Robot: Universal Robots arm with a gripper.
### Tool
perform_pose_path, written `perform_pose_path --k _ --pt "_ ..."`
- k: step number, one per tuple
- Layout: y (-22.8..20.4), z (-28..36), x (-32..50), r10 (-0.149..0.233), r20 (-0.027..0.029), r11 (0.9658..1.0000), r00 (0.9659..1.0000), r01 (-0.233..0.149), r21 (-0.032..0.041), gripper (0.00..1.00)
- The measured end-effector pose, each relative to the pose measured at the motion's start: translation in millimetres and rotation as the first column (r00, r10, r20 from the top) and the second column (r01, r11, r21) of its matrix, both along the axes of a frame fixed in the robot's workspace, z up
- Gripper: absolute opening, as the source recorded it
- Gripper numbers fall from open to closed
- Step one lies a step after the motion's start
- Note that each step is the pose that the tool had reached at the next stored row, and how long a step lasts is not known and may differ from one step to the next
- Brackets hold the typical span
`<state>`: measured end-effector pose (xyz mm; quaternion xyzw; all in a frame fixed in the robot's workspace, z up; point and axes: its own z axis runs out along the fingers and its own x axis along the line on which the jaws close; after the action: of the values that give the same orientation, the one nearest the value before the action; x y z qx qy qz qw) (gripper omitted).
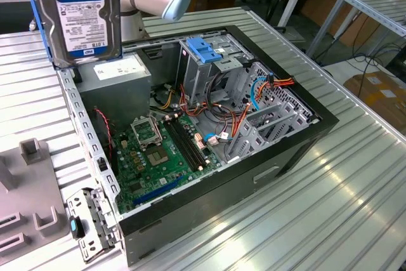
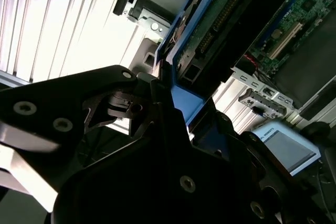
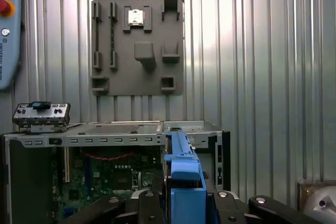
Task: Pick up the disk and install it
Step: 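Pick up the disk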
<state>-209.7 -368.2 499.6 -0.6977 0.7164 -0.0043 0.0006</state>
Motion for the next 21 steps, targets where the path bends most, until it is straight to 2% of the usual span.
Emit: perform_pose_path --k 2,4,8,11,15,16,18,20,21 --pt "0.0 0.0 8.6 0.000 -0.0001 1.0000 1.0000 0.000 -0.0001 0.37" --pt "-0.2 -0.2 21.2 0.000 0.0000 1.0000 1.0000 0.000 0.0000 0.37" --pt "-1.8 -0.3 33.2 0.000 0.0000 1.0000 1.0000 0.000 0.0000 0.37" --pt "-6.2 -0.4 39.9 0.000 -0.0001 1.0000 1.0000 0.000 -0.0001 0.37" --pt "-14.4 -0.4 46.3 0.000 -0.0001 1.0000 1.0000 0.000 -0.0001 0.37" --pt "-18.3 -0.5 49.0 0.000 0.0000 1.0000 1.0000 0.000 0.0000 0.37" --pt "-22.8 -0.6 51.9 0.000 0.0000 1.0000 1.0000 0.000 0.0000 0.37" --pt "-29.9 -0.7 56.6 0.000 -0.0001 1.0000 1.0000 0.000 -0.0001 0.37" --pt "-31.7 -0.7 57.8 0.000 0.0000 1.0000 1.0000 0.000 -0.0001 0.37"
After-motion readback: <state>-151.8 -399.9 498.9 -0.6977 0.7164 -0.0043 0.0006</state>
